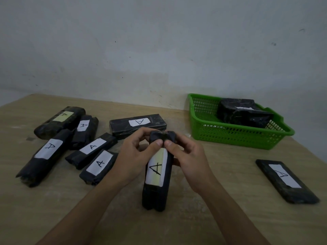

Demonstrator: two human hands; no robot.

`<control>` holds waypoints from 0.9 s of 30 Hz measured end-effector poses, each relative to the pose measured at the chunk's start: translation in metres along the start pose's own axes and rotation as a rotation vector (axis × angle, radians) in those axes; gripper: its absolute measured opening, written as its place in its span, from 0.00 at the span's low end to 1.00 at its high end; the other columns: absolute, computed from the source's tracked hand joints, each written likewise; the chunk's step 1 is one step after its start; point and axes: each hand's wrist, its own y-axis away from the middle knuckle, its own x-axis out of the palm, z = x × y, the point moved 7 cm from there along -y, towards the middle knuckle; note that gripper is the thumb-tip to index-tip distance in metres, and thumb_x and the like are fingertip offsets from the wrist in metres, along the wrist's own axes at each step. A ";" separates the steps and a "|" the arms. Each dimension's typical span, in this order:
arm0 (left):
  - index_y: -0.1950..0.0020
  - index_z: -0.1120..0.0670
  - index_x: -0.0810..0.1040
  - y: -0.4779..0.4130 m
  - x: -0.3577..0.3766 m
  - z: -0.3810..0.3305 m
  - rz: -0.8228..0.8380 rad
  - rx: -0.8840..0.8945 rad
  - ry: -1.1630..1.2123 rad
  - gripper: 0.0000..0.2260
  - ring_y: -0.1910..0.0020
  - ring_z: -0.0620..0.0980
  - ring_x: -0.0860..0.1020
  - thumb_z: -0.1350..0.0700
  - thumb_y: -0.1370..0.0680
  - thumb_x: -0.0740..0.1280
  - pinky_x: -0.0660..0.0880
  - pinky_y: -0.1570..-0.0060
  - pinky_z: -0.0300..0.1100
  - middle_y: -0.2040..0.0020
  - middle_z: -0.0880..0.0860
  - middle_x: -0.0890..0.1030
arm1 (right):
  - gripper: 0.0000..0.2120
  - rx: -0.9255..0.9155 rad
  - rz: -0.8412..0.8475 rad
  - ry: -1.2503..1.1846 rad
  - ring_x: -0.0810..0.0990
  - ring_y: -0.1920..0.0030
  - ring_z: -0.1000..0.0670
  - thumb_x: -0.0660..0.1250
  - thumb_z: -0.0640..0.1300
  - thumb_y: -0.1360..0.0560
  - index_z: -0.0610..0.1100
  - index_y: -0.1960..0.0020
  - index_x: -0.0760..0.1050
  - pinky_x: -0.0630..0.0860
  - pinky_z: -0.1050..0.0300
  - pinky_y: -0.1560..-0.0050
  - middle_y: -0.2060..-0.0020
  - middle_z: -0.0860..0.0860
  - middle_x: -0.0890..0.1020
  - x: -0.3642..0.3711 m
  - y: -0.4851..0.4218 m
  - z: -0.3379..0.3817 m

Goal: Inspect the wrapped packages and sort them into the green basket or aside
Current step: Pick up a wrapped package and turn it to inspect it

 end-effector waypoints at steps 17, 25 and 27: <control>0.51 0.57 0.77 0.001 0.004 -0.003 0.038 0.020 -0.037 0.04 0.59 0.42 0.80 0.61 0.25 0.65 0.76 0.63 0.32 0.56 0.55 0.80 | 0.08 -0.079 -0.093 0.033 0.84 0.61 0.52 0.69 0.33 0.28 0.46 0.55 0.80 0.80 0.57 0.62 0.62 0.53 0.85 -0.006 0.000 0.008; 0.51 0.50 0.78 0.001 0.002 0.000 0.030 -0.051 -0.004 0.06 0.57 0.40 0.81 0.53 0.24 0.62 0.77 0.62 0.33 0.55 0.48 0.82 | 0.12 -0.059 -0.022 0.034 0.84 0.56 0.53 0.72 0.36 0.31 0.46 0.49 0.80 0.80 0.59 0.57 0.56 0.50 0.85 -0.008 0.000 0.011; 0.50 0.49 0.78 0.000 -0.001 0.013 0.033 -0.198 0.060 0.17 0.53 0.44 0.81 0.42 0.26 0.56 0.77 0.58 0.37 0.52 0.49 0.82 | 0.14 -0.139 -0.027 0.063 0.82 0.53 0.51 0.74 0.37 0.32 0.47 0.48 0.80 0.79 0.57 0.54 0.56 0.50 0.85 -0.011 0.001 0.018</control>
